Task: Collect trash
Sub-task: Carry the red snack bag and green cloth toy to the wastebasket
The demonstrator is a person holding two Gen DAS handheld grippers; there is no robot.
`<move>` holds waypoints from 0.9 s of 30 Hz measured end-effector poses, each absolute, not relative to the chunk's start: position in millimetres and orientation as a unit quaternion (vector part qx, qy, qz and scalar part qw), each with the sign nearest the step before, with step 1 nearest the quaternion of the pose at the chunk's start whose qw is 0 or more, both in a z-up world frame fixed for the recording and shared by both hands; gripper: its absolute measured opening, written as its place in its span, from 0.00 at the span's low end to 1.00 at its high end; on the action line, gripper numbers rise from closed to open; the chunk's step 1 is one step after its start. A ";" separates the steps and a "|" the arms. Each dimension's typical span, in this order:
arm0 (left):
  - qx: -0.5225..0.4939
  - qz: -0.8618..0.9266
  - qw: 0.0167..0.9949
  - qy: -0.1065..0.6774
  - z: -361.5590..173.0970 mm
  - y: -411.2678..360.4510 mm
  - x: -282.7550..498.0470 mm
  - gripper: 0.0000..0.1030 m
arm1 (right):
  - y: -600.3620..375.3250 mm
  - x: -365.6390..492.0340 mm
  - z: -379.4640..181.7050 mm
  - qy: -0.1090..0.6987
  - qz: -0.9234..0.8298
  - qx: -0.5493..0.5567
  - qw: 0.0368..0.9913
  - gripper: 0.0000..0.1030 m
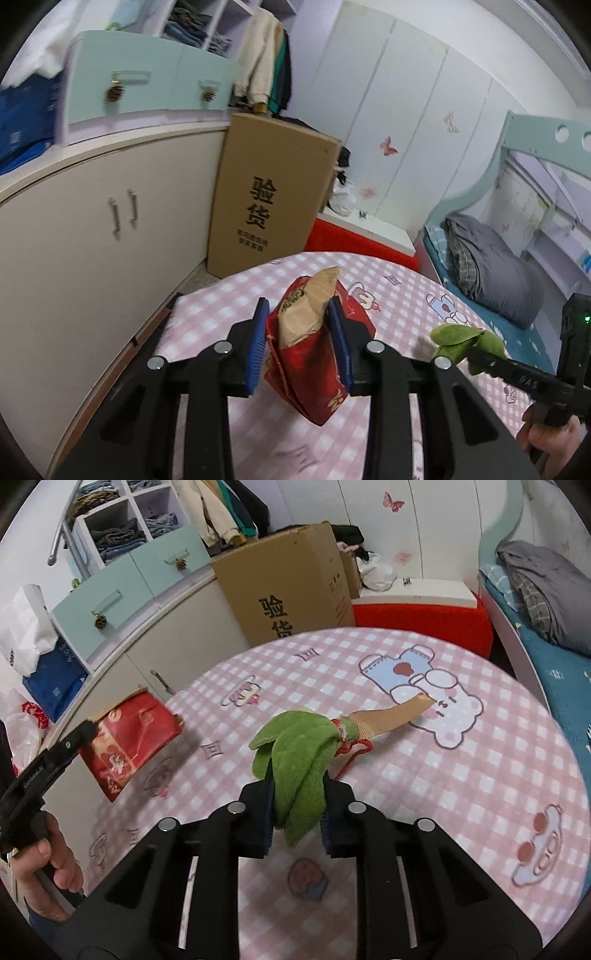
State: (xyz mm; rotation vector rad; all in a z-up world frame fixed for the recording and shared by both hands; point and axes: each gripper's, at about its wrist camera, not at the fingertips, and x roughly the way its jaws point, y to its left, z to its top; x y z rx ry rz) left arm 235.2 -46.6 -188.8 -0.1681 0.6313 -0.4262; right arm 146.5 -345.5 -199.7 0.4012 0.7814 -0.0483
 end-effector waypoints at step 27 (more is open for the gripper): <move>-0.179 0.033 0.950 0.255 -183.2 232.5 133.8 0.31 | -62.1 186.0 -144.1 0.351 0.234 0.050 0.905 0.19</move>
